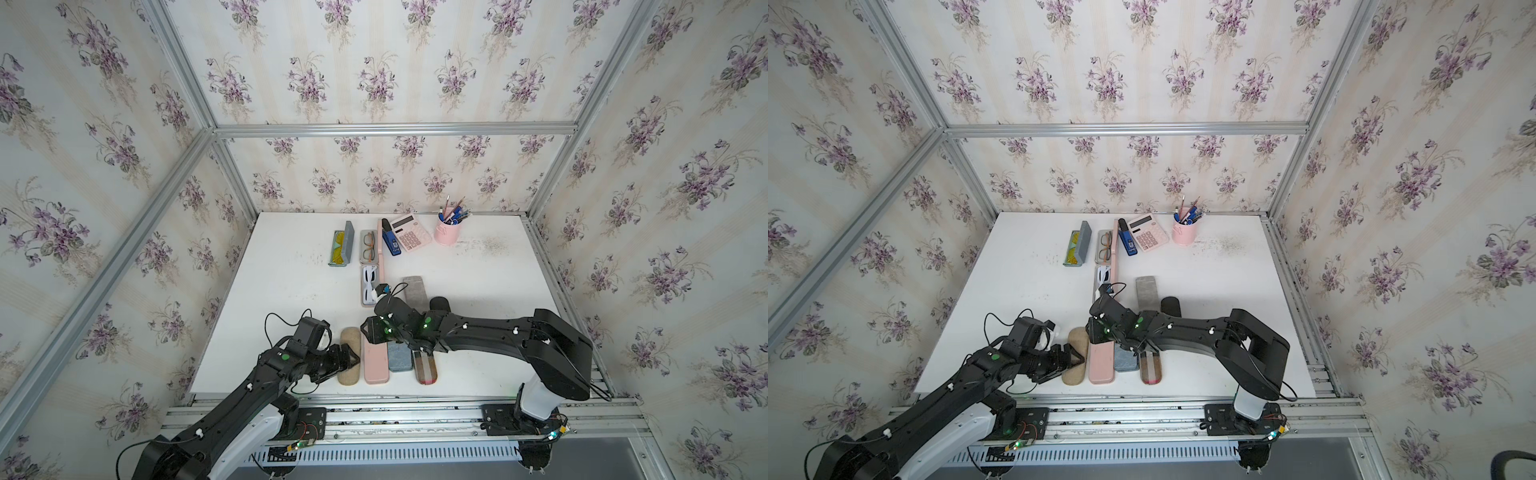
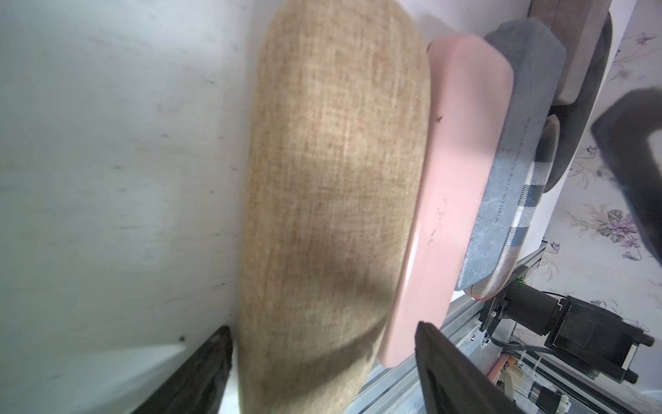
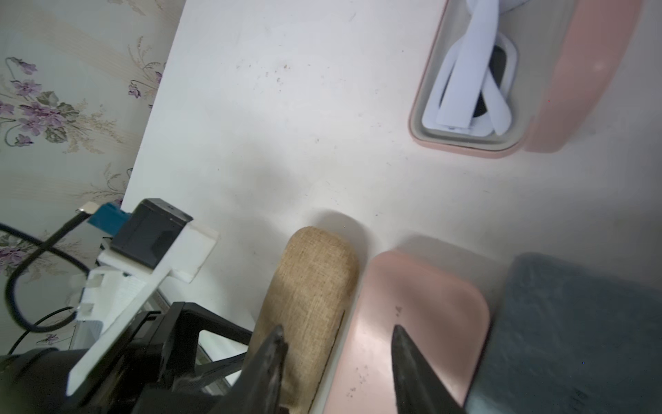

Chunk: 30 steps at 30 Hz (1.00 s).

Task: Close the glasses case
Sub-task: Move the glasses case to the center of the board.

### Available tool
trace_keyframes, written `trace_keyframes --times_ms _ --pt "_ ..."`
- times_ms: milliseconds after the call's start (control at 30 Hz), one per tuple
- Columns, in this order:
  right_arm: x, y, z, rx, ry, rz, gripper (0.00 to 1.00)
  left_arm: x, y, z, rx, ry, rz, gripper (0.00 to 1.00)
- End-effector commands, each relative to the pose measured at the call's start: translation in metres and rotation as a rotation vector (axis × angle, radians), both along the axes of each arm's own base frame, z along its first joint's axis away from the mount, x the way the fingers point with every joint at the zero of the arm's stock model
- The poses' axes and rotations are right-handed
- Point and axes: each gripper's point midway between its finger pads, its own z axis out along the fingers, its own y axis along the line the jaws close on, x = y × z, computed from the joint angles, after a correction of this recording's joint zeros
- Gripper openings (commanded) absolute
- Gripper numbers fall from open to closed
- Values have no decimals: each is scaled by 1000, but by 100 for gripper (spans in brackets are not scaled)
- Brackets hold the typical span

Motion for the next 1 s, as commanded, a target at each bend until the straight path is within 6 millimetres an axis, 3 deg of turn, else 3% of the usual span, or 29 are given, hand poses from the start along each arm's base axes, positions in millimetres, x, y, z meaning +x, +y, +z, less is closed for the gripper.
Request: trace_keyframes --times_ms 0,100,333,600,833,967 --pt "4 -3 4 4 -9 1 48 8 0 6 17 -25 -4 92" --pt "10 -7 6 4 -14 -5 49 14 10 20 89 -61 -1 100" --pt "24 -23 17 6 -32 -27 49 25 31 32 208 -83 70 100" --pt "40 -38 34 10 -62 -37 50 49 35 68 255 -159 94 100" --pt "63 -48 48 37 -88 -56 50 86 36 101 259 -234 117 100" --pt "79 -46 56 67 -107 -44 50 118 27 100 220 -255 109 100"
